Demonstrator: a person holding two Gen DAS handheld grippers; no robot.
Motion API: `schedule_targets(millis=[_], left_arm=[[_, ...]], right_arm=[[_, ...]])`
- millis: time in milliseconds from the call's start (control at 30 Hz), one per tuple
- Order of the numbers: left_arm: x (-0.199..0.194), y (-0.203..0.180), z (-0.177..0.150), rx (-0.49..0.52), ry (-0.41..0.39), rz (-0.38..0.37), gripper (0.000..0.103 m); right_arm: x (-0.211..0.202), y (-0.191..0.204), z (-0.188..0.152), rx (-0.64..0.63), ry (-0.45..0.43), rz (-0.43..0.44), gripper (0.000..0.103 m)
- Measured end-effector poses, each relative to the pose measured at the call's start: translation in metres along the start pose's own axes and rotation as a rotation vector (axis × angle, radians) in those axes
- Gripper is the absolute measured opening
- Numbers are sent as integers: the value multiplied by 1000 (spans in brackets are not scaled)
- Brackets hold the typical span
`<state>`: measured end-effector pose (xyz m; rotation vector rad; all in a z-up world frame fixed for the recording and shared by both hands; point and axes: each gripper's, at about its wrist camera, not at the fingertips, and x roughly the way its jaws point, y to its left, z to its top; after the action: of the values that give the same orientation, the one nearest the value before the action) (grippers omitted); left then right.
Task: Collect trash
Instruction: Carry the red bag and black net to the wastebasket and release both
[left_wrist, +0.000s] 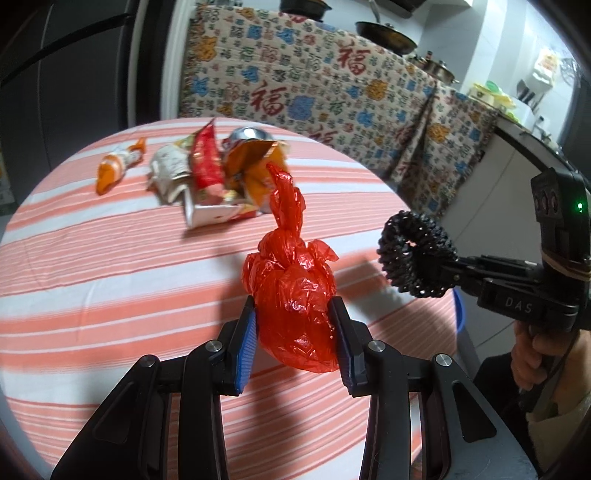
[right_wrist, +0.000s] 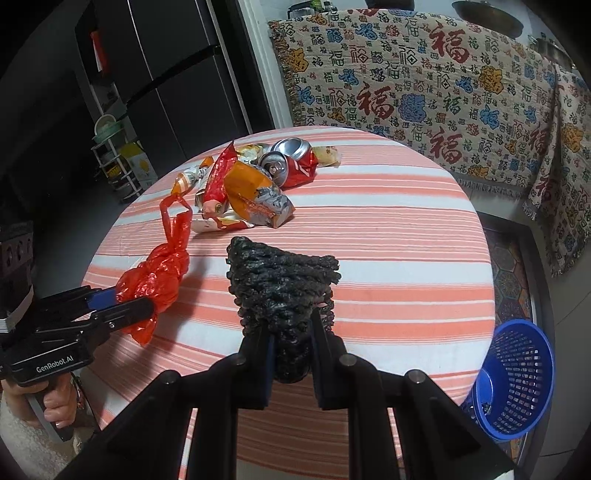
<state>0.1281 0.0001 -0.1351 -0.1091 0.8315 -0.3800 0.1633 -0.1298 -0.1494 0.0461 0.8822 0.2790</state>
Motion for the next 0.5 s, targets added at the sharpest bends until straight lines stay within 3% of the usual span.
schedule_targets(millis=[500], left_arm=[[21, -60, 14, 91, 20, -67, 38]], right_arm=[[-27, -50, -10, 99, -38, -28, 16]])
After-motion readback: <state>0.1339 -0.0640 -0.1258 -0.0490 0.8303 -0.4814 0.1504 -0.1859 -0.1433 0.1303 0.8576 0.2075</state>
